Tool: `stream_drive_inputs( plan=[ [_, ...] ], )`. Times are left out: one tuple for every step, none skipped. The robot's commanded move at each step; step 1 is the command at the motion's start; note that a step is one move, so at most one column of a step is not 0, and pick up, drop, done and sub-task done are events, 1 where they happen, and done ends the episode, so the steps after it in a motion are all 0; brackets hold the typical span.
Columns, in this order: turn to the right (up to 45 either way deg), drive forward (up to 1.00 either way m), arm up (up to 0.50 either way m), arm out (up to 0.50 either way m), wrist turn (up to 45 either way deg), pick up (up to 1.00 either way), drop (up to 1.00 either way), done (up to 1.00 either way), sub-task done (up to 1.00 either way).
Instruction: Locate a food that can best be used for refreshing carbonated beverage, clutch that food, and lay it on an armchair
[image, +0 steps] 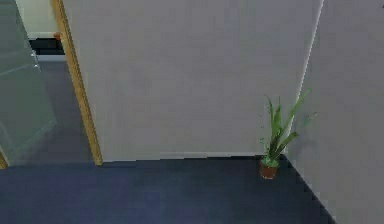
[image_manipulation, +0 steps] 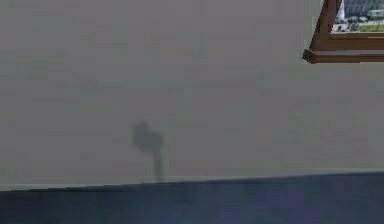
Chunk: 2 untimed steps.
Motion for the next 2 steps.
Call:
stream_drive_inputs(
  plan=[
    [-45.0, 0.0, 0.0, 0.0, 0.0, 0.0, 0.0, 0.0, 0.0],
    [0.0, 1.0, 0.0, 0.0, 0.0, 0.0, 0.0, 0.0, 0.0]
  ],
)
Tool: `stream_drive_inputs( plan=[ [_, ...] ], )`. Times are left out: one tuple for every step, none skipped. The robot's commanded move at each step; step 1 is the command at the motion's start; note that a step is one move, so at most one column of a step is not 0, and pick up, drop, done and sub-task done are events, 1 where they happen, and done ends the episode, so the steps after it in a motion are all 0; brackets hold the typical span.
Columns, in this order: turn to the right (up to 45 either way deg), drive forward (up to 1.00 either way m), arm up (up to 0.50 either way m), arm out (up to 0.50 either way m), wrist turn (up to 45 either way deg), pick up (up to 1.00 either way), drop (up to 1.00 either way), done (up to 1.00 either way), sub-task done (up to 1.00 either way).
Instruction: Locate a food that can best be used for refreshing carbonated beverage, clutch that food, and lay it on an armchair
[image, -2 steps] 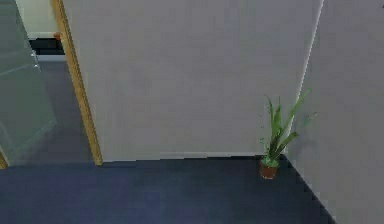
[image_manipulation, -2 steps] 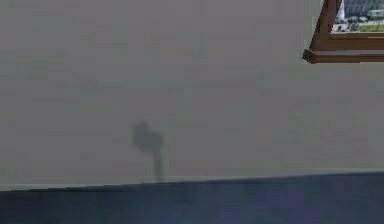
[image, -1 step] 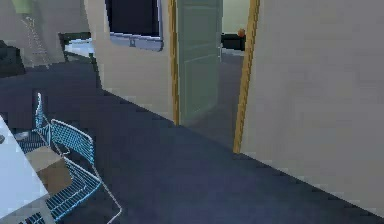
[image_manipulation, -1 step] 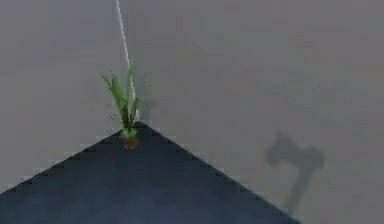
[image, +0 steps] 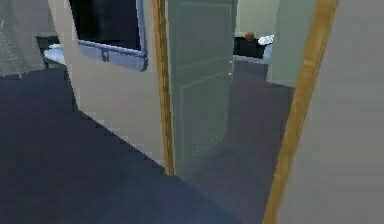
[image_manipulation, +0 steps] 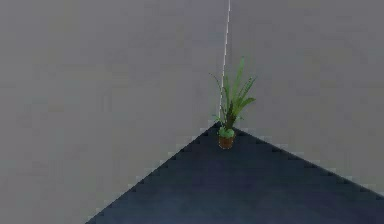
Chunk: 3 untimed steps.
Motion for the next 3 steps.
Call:
stream_drive_inputs(
  plan=[
    [-9.0, 0.0, 0.0, 0.0, 0.0, 0.0, 0.0, 0.0, 0.0],
    [0.0, 0.3, 0.0, 0.0, 0.0, 0.0, 0.0, 0.0, 0.0],
    [-39.0, 0.0, 0.0, 0.0, 0.0, 0.0, 0.0, 0.0, 0.0]
  ],
)
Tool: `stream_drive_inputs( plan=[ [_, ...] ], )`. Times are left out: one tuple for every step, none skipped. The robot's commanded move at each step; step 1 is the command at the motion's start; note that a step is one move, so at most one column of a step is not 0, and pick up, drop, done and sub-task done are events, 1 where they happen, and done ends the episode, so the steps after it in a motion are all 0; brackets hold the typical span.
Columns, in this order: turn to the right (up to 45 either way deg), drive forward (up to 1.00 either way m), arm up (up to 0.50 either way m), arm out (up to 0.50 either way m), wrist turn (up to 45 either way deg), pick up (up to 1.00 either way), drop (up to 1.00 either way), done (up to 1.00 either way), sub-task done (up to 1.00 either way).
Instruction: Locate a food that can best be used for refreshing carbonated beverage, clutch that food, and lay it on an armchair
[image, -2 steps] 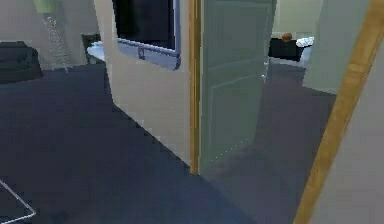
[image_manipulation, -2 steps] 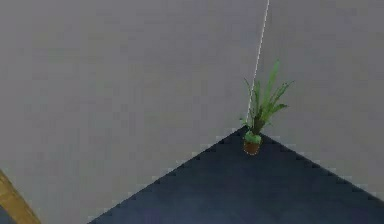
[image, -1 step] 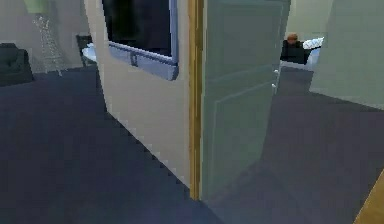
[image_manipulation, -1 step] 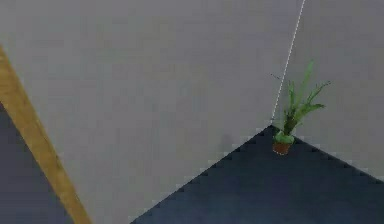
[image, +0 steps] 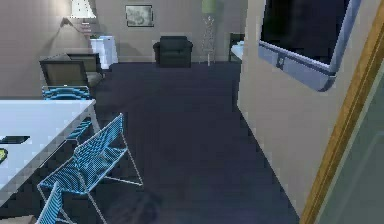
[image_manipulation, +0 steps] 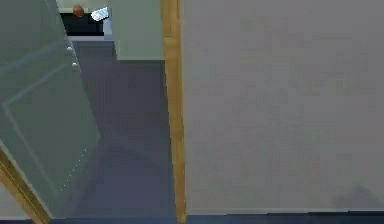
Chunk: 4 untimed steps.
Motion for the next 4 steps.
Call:
stream_drive_inputs(
  plan=[
    [0.0, 1.0, 0.0, 0.0, 0.0, 0.0, 0.0, 0.0, 0.0],
    [0.0, 0.65, 0.0, 0.0, 0.0, 0.0, 0.0, 0.0, 0.0],
    [-42.0, 0.0, 0.0, 0.0, 0.0, 0.0, 0.0, 0.0, 0.0],
    [0.0, 1.0, 0.0, 0.0, 0.0, 0.0, 0.0, 0.0, 0.0]
  ],
)
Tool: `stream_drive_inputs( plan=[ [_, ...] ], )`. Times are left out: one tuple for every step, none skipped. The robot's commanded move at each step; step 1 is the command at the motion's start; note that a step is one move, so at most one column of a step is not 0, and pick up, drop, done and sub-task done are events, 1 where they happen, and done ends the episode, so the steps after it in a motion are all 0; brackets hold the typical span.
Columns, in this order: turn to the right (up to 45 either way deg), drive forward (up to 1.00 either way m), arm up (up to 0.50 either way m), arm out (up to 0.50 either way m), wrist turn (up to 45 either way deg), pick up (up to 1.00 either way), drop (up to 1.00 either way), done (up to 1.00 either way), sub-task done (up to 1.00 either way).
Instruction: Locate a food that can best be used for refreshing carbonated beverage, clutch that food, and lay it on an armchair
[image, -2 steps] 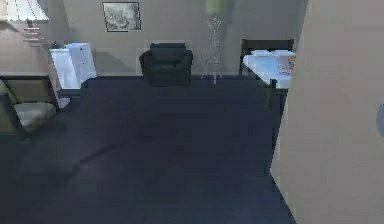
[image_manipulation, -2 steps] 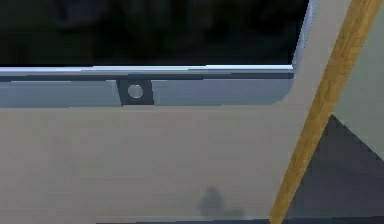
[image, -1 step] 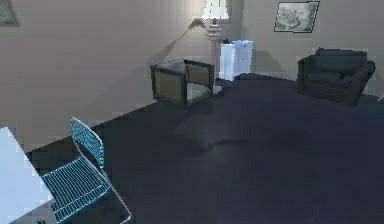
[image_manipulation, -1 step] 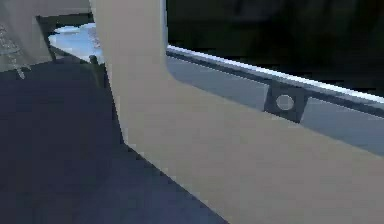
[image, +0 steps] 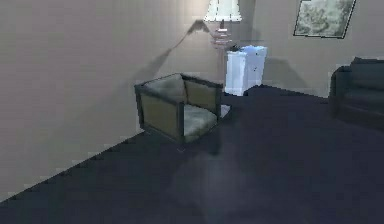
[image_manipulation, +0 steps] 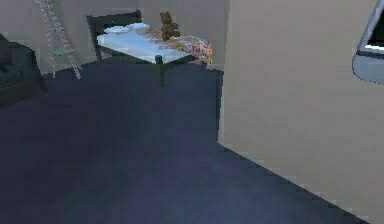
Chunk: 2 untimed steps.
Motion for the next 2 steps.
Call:
stream_drive_inputs(
  plan=[
    [0.0, 0.25, 0.0, 0.0, 0.0, 0.0, 0.0, 0.0, 0.0],
    [-33.0, 0.0, 0.0, 0.0, 0.0, 0.0, 0.0, 0.0, 0.0]
  ],
)
